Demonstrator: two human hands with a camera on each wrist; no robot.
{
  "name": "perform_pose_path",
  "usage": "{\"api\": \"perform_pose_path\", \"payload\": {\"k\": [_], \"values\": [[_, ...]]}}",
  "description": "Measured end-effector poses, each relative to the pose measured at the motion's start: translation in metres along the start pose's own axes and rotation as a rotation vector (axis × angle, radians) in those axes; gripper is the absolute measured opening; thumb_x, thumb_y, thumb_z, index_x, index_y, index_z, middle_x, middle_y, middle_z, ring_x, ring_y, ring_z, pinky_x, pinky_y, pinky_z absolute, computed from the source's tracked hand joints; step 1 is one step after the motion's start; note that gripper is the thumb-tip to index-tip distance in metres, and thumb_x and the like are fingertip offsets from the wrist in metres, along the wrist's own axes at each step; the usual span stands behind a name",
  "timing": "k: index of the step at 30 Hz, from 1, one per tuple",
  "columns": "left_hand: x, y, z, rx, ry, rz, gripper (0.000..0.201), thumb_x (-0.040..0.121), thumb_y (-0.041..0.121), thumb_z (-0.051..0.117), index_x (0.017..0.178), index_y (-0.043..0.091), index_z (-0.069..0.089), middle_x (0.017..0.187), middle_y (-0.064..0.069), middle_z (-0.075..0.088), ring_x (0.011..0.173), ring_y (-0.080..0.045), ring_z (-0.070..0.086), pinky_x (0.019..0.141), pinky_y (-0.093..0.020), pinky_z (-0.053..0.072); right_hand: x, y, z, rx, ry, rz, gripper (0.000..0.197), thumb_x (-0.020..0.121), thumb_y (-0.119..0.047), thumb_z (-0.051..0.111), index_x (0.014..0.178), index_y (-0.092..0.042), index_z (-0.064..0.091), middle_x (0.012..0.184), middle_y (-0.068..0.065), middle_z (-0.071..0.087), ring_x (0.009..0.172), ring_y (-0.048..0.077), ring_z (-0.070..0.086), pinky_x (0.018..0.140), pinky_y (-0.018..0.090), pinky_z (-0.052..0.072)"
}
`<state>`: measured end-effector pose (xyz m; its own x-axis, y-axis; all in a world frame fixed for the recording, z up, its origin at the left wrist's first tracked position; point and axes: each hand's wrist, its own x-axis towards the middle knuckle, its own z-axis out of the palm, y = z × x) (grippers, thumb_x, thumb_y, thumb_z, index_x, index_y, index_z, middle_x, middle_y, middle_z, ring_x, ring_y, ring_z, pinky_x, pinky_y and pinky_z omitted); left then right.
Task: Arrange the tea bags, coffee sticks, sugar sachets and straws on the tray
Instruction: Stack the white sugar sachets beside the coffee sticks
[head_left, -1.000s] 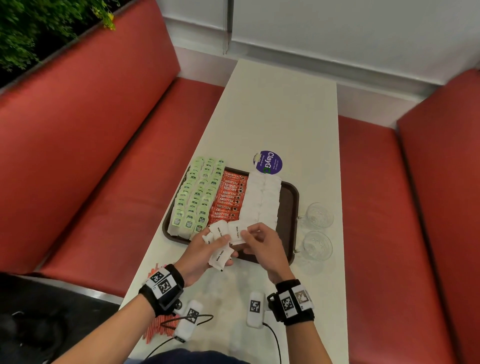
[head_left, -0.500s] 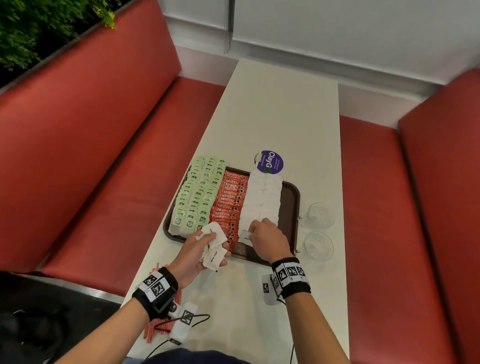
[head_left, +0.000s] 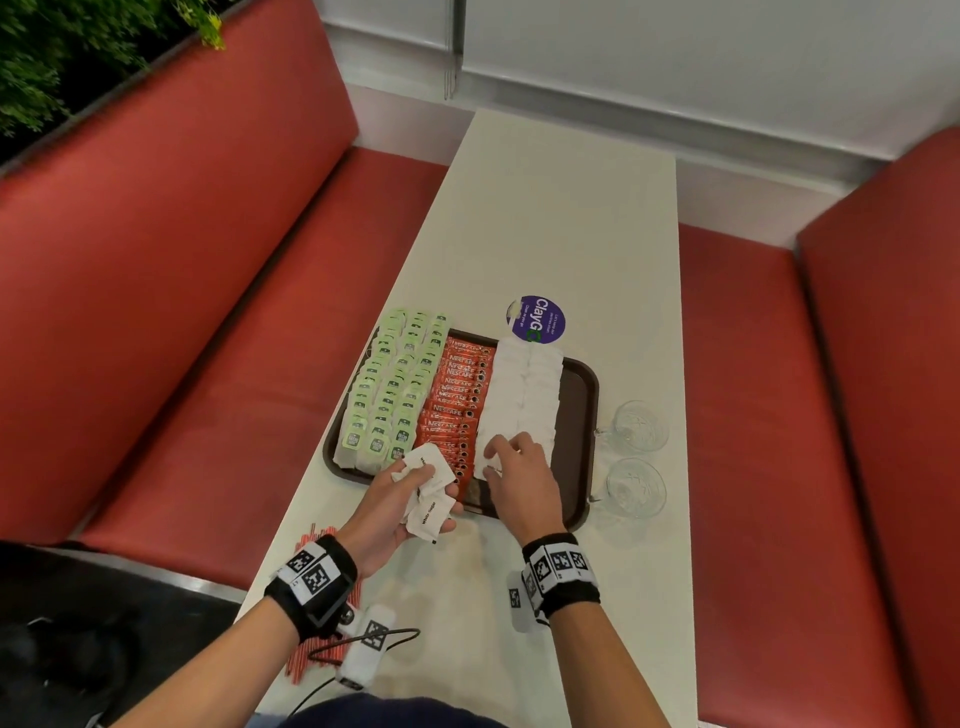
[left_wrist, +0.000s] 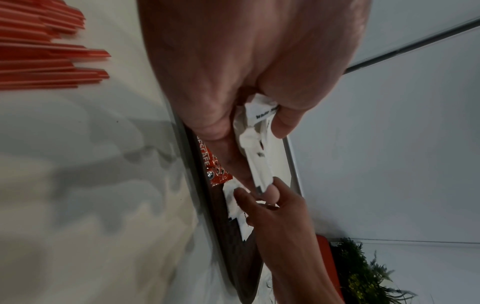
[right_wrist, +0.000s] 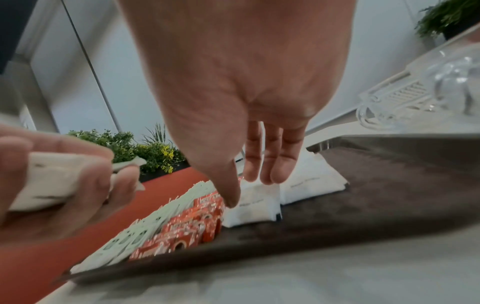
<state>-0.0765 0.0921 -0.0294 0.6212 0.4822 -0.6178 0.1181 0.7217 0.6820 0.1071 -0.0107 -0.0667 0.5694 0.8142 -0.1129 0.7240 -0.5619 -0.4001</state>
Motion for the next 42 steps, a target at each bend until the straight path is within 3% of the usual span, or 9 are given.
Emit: {"api": "perform_pose_path", "payload": {"k": [9,12,15,21,27,32,36,38,42], "values": [[-0.004,0.003,0.005,0.008,-0.038,-0.013,0.028,0.111,0.016,0.054,0.139,0.012,0.057,0.124,-0.033,0.071,0.105,-0.046,0.073,0.08,-0.055,0.065,-0.001,-0.004,0.008,0.049,-0.004,0.023,0.025,0.106,-0.024,0.064,0.13,-0.028,0.069,0.132,-0.002,0.058,0.123,0.021,0.052,0.095,0.039,0.055],[-0.006,0.005,0.005,0.062,-0.061,0.007,0.028,0.113,0.018,0.053,0.14,0.015,0.06,0.122,-0.03,0.073,0.102,-0.042,0.073,0.082,-0.053,0.064,-0.002,-0.01,-0.006,0.311,0.05,0.059,0.016,0.108,-0.038,0.062,0.118,-0.031,0.072,0.117,-0.008,0.067,0.109,0.012,0.061,0.092,0.034,0.053],[-0.007,0.005,0.01,0.11,-0.074,0.037,0.028,0.112,0.02,0.056,0.139,0.019,0.064,0.12,-0.026,0.075,0.096,-0.036,0.074,0.083,-0.053,0.065,-0.011,-0.02,-0.028,0.591,-0.017,0.127,0.025,0.105,-0.057,0.062,0.106,-0.035,0.075,0.1,-0.017,0.076,0.093,-0.001,0.069,0.082,0.023,0.054],[-0.007,-0.001,0.026,0.198,-0.164,0.051,0.031,0.108,0.022,0.065,0.138,0.017,0.063,0.12,-0.03,0.072,0.092,-0.039,0.074,0.07,-0.044,0.062,-0.025,-0.013,-0.044,0.859,-0.094,0.192,0.007,0.097,-0.03,0.082,0.097,-0.033,0.076,0.095,-0.008,0.08,0.086,0.013,0.077,0.084,0.039,0.065],[-0.005,0.002,0.026,0.14,-0.118,-0.013,0.034,0.103,0.004,0.066,0.136,0.006,0.055,0.121,-0.031,0.071,0.098,-0.04,0.075,0.08,-0.048,0.065,-0.007,0.03,-0.069,0.549,0.154,0.199,0.008,0.102,-0.023,0.075,0.106,-0.026,0.069,0.097,-0.009,0.077,0.09,0.007,0.071,0.079,0.025,0.055],[-0.004,0.003,0.018,0.112,-0.078,-0.004,0.052,0.094,-0.019,0.053,0.139,0.008,0.05,0.119,-0.025,0.072,0.101,-0.041,0.074,0.087,-0.051,0.064,0.008,0.051,-0.074,0.16,-0.073,0.116,0.006,0.106,-0.027,0.064,0.108,-0.029,0.069,0.105,-0.006,0.075,0.096,0.021,0.068,0.083,0.045,0.061],[-0.004,0.002,0.015,0.071,-0.063,0.018,0.065,0.089,-0.03,0.048,0.142,0.008,0.047,0.115,-0.024,0.07,0.103,-0.039,0.073,0.089,-0.052,0.064,0.015,0.048,-0.063,-0.073,-0.291,0.062,0.015,0.107,-0.024,0.058,0.118,-0.025,0.069,0.119,0.0,0.068,0.106,0.026,0.066,0.083,0.039,0.052],[-0.004,0.003,0.014,0.058,-0.066,0.022,0.068,0.088,-0.032,0.049,0.142,0.008,0.048,0.115,-0.022,0.07,0.104,-0.038,0.073,0.091,-0.054,0.064,0.017,0.045,-0.057,-0.14,-0.306,0.047,0.018,0.108,-0.022,0.055,0.12,-0.023,0.067,0.121,0.002,0.065,0.108,0.028,0.065,0.082,0.037,0.048],[-0.004,0.003,0.011,0.026,-0.064,0.01,0.072,0.087,-0.034,0.047,0.143,0.01,0.049,0.118,-0.025,0.07,0.11,-0.042,0.073,0.092,-0.058,0.062,0.024,0.045,-0.049,-0.226,-0.229,0.028,0.019,0.106,-0.019,0.054,0.121,-0.021,0.066,0.118,0.004,0.066,0.107,0.03,0.066,0.086,0.042,0.057]]}}
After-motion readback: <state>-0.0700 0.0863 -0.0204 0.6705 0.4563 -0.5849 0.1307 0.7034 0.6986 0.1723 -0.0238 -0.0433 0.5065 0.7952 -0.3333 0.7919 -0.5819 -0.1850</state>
